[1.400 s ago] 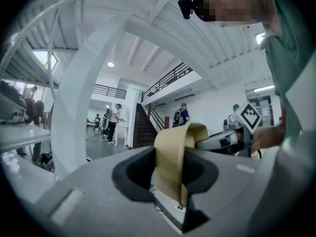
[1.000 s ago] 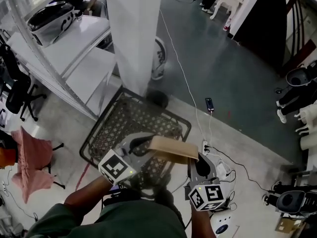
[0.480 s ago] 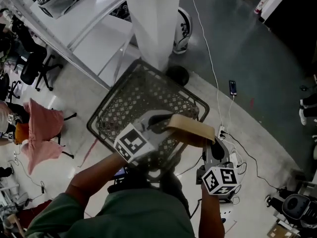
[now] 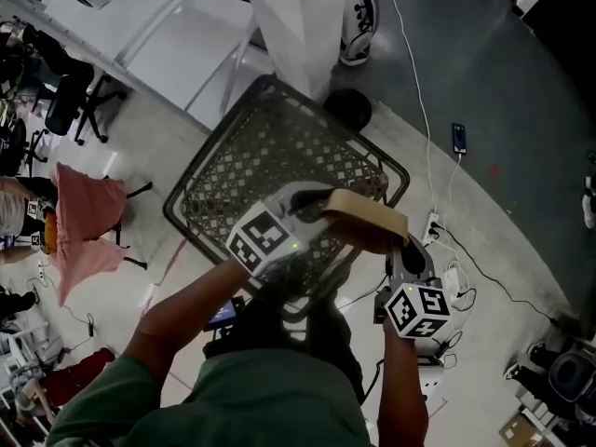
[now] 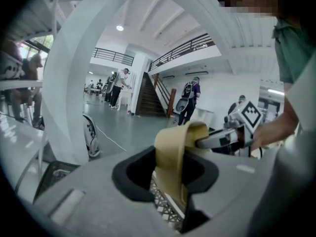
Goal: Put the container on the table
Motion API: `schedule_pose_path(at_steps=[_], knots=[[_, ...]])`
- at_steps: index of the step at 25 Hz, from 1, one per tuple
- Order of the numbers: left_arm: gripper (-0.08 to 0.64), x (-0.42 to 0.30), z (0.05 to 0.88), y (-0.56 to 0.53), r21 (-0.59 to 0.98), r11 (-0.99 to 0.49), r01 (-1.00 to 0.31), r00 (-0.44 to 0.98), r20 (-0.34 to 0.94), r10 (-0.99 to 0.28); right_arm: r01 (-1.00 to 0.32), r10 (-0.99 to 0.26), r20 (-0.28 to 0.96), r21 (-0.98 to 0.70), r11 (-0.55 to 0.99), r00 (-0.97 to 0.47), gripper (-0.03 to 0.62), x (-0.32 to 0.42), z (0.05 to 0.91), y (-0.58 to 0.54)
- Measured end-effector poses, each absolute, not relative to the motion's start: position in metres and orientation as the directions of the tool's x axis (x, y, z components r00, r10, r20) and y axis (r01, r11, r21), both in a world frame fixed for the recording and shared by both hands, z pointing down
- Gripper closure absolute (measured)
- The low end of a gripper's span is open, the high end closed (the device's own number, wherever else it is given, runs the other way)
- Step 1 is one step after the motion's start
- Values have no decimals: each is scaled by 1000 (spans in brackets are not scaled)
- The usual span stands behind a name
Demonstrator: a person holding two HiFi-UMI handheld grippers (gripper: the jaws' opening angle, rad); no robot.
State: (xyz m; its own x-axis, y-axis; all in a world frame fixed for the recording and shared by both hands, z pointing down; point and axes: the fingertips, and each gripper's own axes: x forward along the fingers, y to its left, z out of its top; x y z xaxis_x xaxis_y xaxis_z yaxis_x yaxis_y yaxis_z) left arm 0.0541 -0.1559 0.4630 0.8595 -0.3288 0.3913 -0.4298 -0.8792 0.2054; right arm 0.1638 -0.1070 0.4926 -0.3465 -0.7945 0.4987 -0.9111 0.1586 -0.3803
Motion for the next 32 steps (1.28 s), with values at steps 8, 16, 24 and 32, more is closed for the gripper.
schedule_pose_path(at_steps=[8,16,24,32], knots=[[449,63,528,-161,275,-853,-444,839,462,-287,-911,-742,569,-390,138,-356,541,172,556,-110],[449,66,594,-166,339,-817,-465,813,528,-244,-914,-692,630,-390,113,-354,543,178,612,-117],[449,72,652,-173,376,-793,-480,793,573,-207,-917,-644,678,-389,95,-354,543,184,664,-123],[449,77,703,-173,404,-771,-493,769,617,-169,-921,-598,719,-381,87,-354,543,190,710,-126]])
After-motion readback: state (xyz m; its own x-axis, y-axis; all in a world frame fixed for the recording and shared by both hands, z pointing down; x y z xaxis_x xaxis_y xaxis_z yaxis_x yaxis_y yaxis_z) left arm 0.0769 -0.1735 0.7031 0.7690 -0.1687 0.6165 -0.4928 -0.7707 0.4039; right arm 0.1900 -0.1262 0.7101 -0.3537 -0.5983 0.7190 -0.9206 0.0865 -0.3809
